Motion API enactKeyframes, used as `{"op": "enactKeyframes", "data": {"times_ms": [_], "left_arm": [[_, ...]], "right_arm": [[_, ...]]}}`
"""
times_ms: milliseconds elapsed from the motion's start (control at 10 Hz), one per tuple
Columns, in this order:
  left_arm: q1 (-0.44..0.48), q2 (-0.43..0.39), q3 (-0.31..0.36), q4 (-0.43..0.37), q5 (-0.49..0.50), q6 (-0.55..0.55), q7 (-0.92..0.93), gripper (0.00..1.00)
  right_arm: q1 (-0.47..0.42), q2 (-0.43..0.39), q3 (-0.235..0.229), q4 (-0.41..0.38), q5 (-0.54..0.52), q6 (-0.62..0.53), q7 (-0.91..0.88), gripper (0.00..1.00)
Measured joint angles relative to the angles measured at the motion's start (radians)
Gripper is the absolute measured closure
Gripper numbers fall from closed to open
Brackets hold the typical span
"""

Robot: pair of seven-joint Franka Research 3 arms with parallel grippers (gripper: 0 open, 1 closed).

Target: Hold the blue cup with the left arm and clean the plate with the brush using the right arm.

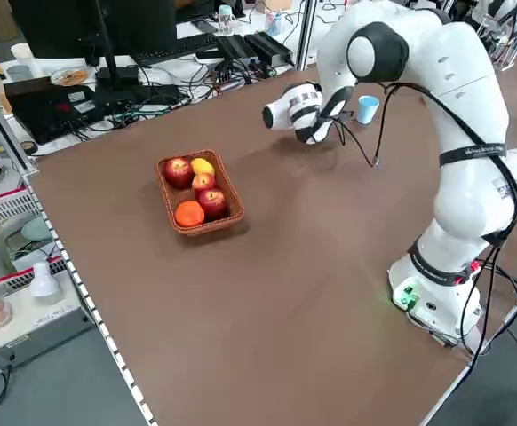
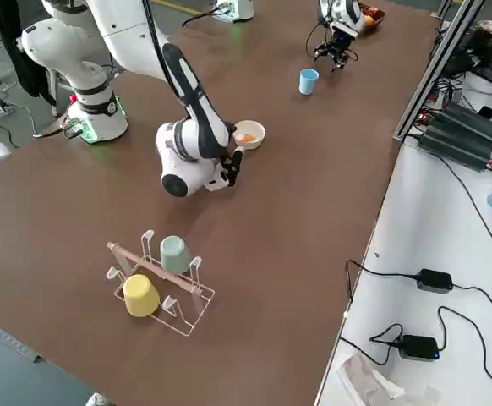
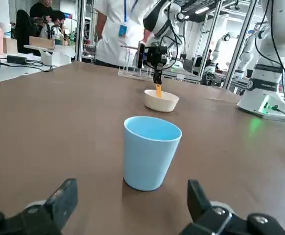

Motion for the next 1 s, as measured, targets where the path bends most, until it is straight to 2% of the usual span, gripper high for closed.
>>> {"op": "enactKeyframes", "data": {"times_ms": [200, 500, 1000], "left_arm": [[-0.029, 0.023, -0.001, 0.0, -0.03, 0.022, 0.036, 0.01], [-0.062, 0.036, -0.003, 0.004, -0.088, 0.07, 0.093, 0.01], [-0.162, 0.068, -0.004, 0.032, -0.173, 0.1, 0.098, 0.01]], "right_arm": [[0.013, 0.0, 0.002, -0.004, 0.018, 0.025, -0.022, 0.01], [0.066, 0.0, 0.004, -0.051, 0.078, 0.093, -0.127, 0.02], [0.075, -0.001, 0.003, -0.077, 0.082, 0.116, -0.188, 0.11]]}}
